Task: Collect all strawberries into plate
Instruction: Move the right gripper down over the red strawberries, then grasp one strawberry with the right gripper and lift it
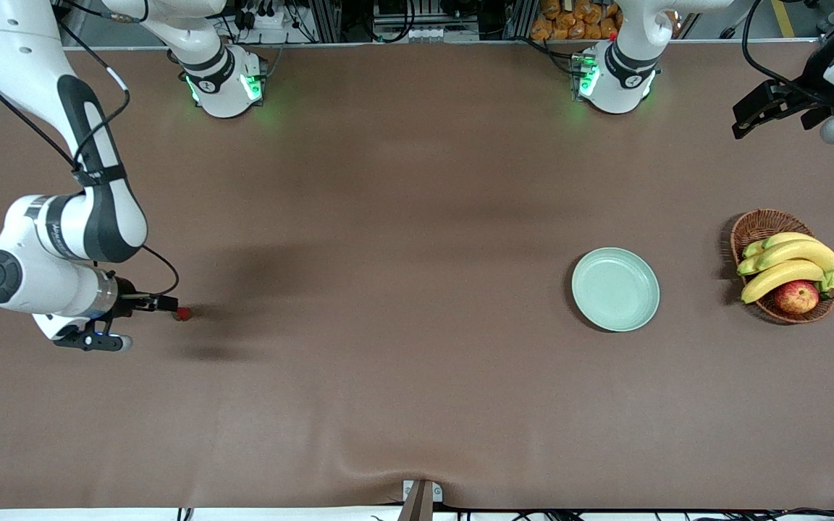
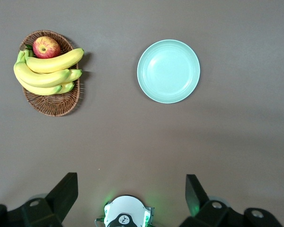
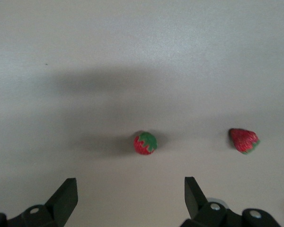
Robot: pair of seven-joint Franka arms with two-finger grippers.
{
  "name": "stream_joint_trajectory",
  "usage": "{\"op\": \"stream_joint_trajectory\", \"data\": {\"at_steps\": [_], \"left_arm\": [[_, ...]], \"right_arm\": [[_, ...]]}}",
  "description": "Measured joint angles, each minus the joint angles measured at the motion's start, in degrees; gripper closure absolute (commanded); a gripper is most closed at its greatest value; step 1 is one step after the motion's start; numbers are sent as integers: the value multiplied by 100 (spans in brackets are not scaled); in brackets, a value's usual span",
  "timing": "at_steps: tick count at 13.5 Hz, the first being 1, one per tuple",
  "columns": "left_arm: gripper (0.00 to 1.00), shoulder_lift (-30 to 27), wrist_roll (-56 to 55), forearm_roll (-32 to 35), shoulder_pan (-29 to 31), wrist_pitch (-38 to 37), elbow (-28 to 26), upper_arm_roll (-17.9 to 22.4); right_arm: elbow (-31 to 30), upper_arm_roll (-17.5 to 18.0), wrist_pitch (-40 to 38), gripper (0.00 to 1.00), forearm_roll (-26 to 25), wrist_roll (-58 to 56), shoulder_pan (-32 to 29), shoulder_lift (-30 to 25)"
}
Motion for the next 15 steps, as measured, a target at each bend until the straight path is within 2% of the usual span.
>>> {"op": "stream_joint_trajectory", "data": {"at_steps": [1,2,4,6,7,8,10,14,15], "left_arm": [[0,3,0,0,0,-3,-1,-2],[0,7,0,0,0,-8,-5,-2],[0,15,0,0,6,-17,-25,-1],[0,34,0,0,17,-19,-44,3],[0,57,0,0,19,-19,-46,6],[0,90,0,0,19,-19,-47,7],[0,160,0,0,11,-19,-47,3],[0,249,0,0,6,-19,-53,-5],[0,254,0,0,6,-19,-54,-5]], "right_arm": [[-19,0,159,0,0,-1,0,114],[-35,0,285,6,0,-2,0,221],[-87,0,502,6,0,-38,0,364],[-233,-4,864,11,0,-208,-3,436],[-347,-6,1088,17,0,-309,-10,475],[-470,-8,1275,30,0,-378,-17,512],[-589,-8,1390,42,0,-438,-21,568],[-603,-7,1395,88,0,-473,-21,638],[-603,-7,1394,95,0,-481,-21,641]]}}
